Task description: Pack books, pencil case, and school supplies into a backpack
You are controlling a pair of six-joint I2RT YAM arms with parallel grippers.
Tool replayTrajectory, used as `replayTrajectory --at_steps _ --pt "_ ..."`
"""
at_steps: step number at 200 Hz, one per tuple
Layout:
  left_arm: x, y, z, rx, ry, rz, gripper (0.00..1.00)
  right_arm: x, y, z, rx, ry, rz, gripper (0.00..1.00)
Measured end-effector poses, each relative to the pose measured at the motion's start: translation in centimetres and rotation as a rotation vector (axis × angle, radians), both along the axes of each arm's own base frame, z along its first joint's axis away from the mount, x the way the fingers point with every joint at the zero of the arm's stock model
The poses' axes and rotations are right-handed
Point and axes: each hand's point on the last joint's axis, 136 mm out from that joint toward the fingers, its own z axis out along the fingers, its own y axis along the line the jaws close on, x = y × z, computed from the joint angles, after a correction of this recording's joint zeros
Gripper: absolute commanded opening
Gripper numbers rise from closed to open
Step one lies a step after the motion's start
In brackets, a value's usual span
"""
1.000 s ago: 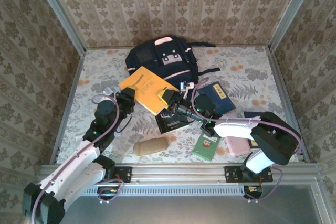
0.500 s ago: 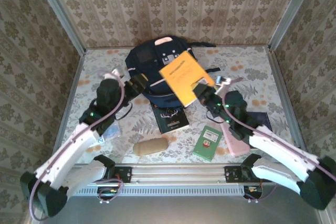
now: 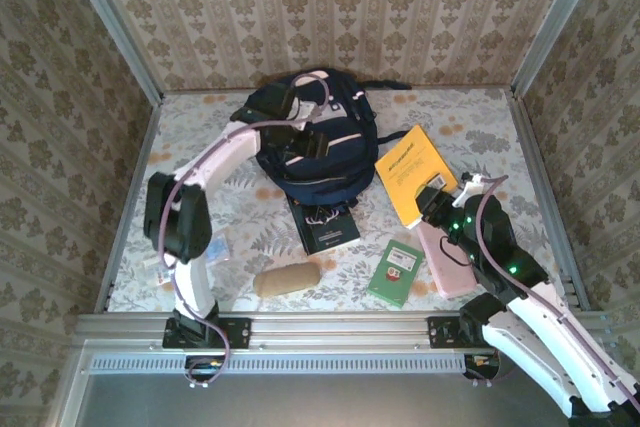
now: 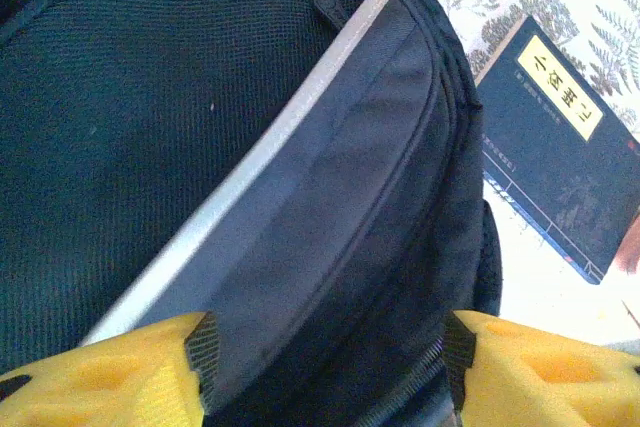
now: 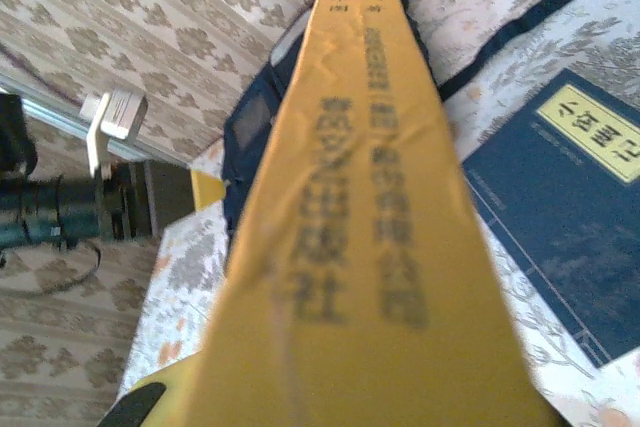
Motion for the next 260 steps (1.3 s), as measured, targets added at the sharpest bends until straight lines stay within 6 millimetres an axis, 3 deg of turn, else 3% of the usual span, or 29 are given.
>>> replayTrajectory --at_steps 40,69,137,176,232,260 --pt "5.5 0.2 -1.2 -0.077 0.024 -0.050 0.64 -1.0 0.6 -1.4 -0.056 0.043 0.072 0.00" --pt "6.9 -1.2 -0.8 -0.140 0.032 -0.119 0.62 -1.6 0.9 -1.8 -0.081 0.054 0.112 0.00" --pt "5.0 -3.3 -4.9 -0.186 0.175 -0.199 0.60 -2.3 1.0 -2.0 -0.104 0.054 0.146 0.00" --pt "3.8 -3.8 -5.9 -0.207 0.220 -0.223 0.43 -2.4 1.2 -2.0 -0.098 0.056 0.160 0.00" --pt "2.8 -4.1 -7.1 -0.227 0.246 -0.247 0.00 -2.5 1.2 -2.9 -0.095 0.075 0.160 0.00" --pt "2.9 -4.2 -6.9 -0.236 0.246 -0.248 0.00 -2.5 1.2 -3.1 -0.094 0.080 0.158 0.00"
